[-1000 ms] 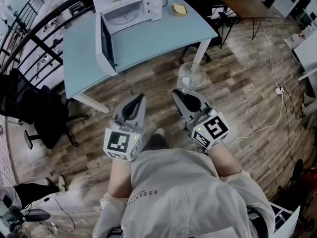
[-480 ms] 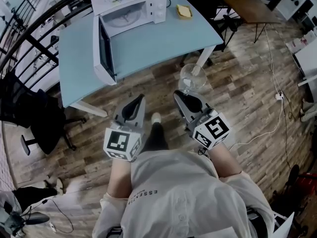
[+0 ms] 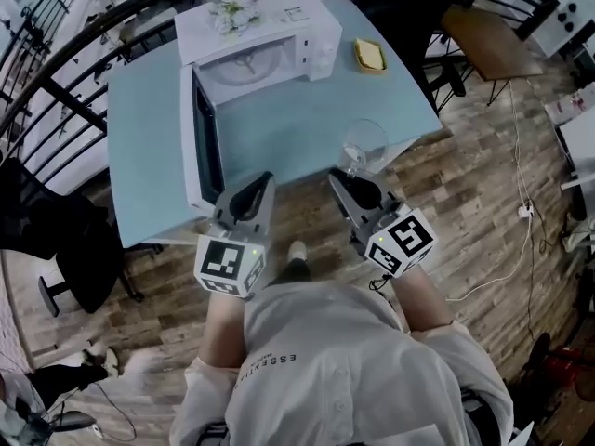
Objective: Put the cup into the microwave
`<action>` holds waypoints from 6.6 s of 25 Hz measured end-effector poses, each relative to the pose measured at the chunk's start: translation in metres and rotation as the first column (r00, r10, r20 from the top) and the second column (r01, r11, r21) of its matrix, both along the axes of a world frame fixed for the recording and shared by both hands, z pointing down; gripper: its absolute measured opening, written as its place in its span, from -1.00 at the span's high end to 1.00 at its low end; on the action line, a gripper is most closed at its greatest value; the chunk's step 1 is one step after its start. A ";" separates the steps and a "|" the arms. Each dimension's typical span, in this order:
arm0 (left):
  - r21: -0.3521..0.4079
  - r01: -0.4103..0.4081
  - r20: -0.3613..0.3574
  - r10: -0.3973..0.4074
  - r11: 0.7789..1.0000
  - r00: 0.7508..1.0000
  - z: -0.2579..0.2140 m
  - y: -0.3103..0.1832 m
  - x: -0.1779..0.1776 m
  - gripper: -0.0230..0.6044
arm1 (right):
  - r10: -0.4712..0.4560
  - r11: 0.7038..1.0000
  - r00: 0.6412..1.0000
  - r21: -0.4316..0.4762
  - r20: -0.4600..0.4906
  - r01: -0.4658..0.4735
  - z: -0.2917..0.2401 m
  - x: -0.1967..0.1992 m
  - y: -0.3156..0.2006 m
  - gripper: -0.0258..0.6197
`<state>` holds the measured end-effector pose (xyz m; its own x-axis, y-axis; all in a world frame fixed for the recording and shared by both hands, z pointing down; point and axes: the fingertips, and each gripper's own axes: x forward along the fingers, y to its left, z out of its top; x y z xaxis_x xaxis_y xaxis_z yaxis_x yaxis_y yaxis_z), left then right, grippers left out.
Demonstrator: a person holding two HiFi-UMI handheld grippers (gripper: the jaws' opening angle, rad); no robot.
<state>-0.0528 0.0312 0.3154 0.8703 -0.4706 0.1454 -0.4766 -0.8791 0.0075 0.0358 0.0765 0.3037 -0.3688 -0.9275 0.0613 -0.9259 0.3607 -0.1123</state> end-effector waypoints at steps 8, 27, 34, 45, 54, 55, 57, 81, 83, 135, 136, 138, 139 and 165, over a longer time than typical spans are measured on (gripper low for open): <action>-0.014 0.038 0.015 -0.038 0.999 0.999 0.007 -0.090 0.016 0.92 | -0.063 0.998 0.998 -0.028 0.010 0.064 0.007 0.017 -0.102 0.84; -0.056 0.302 0.007 -0.302 0.952 0.953 0.023 -0.190 0.037 0.92 | -0.426 0.897 0.904 -0.111 0.040 0.427 0.050 0.027 -0.236 0.84; -0.061 0.415 0.009 -0.416 0.908 0.909 0.033 -0.209 0.040 0.92 | -0.570 0.807 0.821 -0.161 0.042 0.568 0.089 0.021 -0.270 0.84; -0.116 0.506 0.011 -0.509 0.854 0.861 0.056 -0.228 0.045 0.92 | -0.627 0.761 0.776 -0.160 0.072 0.629 0.139 0.009 -0.329 0.84; -0.123 0.510 0.044 -0.508 0.852 0.860 0.087 -0.243 0.046 0.92 | -0.615 0.775 0.786 -0.139 0.059 0.617 0.160 -0.003 -0.381 0.84; -0.127 0.510 0.049 -0.508 0.851 0.860 0.091 -0.244 0.046 0.92 | -0.615 0.775 0.786 -0.138 0.056 0.617 0.162 -0.005 -0.385 0.84; -0.144 0.508 0.056 -0.506 0.849 0.861 0.100 -0.245 0.046 0.92 | -0.615 0.777 0.787 -0.133 0.054 0.616 0.165 -0.009 -0.394 0.84; -0.223 0.475 0.055 -0.475 0.851 0.878 0.146 -0.251 0.036 0.92 | -0.555 0.829 0.832 -0.091 -0.017 0.552 0.188 -0.042 -0.436 0.84; -0.223 0.473 0.050 -0.474 0.853 0.879 0.145 -0.250 0.035 0.92 | -0.537 0.842 0.843 -0.091 -0.037 0.532 0.188 -0.041 -0.437 0.84; 0.020 0.432 -0.008 -0.432 0.901 0.902 0.016 -0.224 0.070 0.92 | -0.353 0.935 0.936 0.025 0.002 0.353 0.032 0.078 -0.295 0.85; 0.028 0.435 -0.013 -0.435 0.900 0.900 0.010 -0.222 0.071 0.92 | -0.350 0.937 0.937 0.027 -0.001 0.349 0.028 0.081 -0.291 0.85; 0.048 0.438 -0.019 -0.438 0.898 0.899 -0.001 -0.220 0.071 0.92 | -0.347 0.937 0.938 0.036 -0.008 0.347 0.020 0.086 -0.284 0.87; 0.058 0.438 -0.017 -0.438 0.897 0.899 -0.004 -0.219 0.071 0.92 | -0.347 0.937 0.938 0.042 -0.013 0.347 0.017 0.088 -0.281 0.87; 0.085 0.408 0.007 -0.410 0.909 0.912 -0.011 -0.193 0.077 0.92 | -0.335 0.936 0.938 0.086 -0.089 0.342 0.001 0.091 -0.247 0.87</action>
